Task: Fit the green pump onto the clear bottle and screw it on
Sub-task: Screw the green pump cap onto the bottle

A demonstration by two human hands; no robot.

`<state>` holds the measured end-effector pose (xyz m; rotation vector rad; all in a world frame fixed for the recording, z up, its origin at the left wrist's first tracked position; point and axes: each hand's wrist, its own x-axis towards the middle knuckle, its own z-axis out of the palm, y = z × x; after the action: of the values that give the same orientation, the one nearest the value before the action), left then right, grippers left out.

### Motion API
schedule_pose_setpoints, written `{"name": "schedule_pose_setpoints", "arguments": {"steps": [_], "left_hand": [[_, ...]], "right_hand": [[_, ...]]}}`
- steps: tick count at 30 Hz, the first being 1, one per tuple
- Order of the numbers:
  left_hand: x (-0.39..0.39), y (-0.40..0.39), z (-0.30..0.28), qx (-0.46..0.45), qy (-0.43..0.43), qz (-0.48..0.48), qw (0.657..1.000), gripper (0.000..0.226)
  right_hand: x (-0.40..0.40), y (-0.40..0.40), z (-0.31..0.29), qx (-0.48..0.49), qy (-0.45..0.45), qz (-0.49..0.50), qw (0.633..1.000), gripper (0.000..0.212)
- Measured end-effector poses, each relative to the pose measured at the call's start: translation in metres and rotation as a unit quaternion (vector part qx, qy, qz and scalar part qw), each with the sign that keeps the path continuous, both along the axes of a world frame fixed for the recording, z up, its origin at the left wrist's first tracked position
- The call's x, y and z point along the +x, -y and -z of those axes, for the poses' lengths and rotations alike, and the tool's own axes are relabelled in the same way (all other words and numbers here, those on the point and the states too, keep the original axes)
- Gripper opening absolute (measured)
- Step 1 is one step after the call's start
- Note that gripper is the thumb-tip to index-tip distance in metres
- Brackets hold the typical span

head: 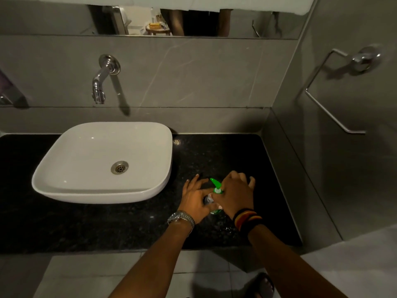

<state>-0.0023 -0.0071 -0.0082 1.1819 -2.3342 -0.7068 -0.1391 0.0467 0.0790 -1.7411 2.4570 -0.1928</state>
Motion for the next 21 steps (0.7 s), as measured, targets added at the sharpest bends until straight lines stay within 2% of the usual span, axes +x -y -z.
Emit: {"name": "schedule_pose_setpoints", "arguments": {"steps": [3,5,7,9,12,17,21], "left_hand": [[-0.001,-0.001,-0.003,0.004,0.015,-0.004,1.000,0.053],[0.000,-0.002,-0.004,0.004,0.016,-0.006,1.000,0.046],[0.000,-0.002,-0.003,-0.001,0.013,-0.008,1.000,0.047],[0.000,-0.003,-0.002,0.004,0.004,-0.007,1.000,0.056],[-0.001,-0.003,-0.001,0.009,0.005,-0.010,1.000,0.063],[-0.002,-0.002,-0.002,0.008,0.007,-0.019,1.000,0.060],[-0.001,-0.004,-0.002,0.014,0.013,-0.020,1.000,0.059]], "right_hand": [[0.005,-0.005,0.004,-0.018,0.027,0.040,0.999,0.041],[0.004,-0.007,0.007,-0.036,0.040,0.039,0.998,0.048],[-0.003,-0.010,0.011,-0.046,0.120,0.011,0.992,0.056],[-0.013,-0.013,0.016,-0.073,0.197,-0.033,0.977,0.044],[-0.021,-0.014,0.020,-0.106,0.190,-0.061,0.974,0.025],[-0.018,-0.010,0.019,-0.119,0.204,-0.006,0.972,0.035],[-0.014,-0.013,0.020,-0.132,0.213,0.010,0.968,0.033]]}}
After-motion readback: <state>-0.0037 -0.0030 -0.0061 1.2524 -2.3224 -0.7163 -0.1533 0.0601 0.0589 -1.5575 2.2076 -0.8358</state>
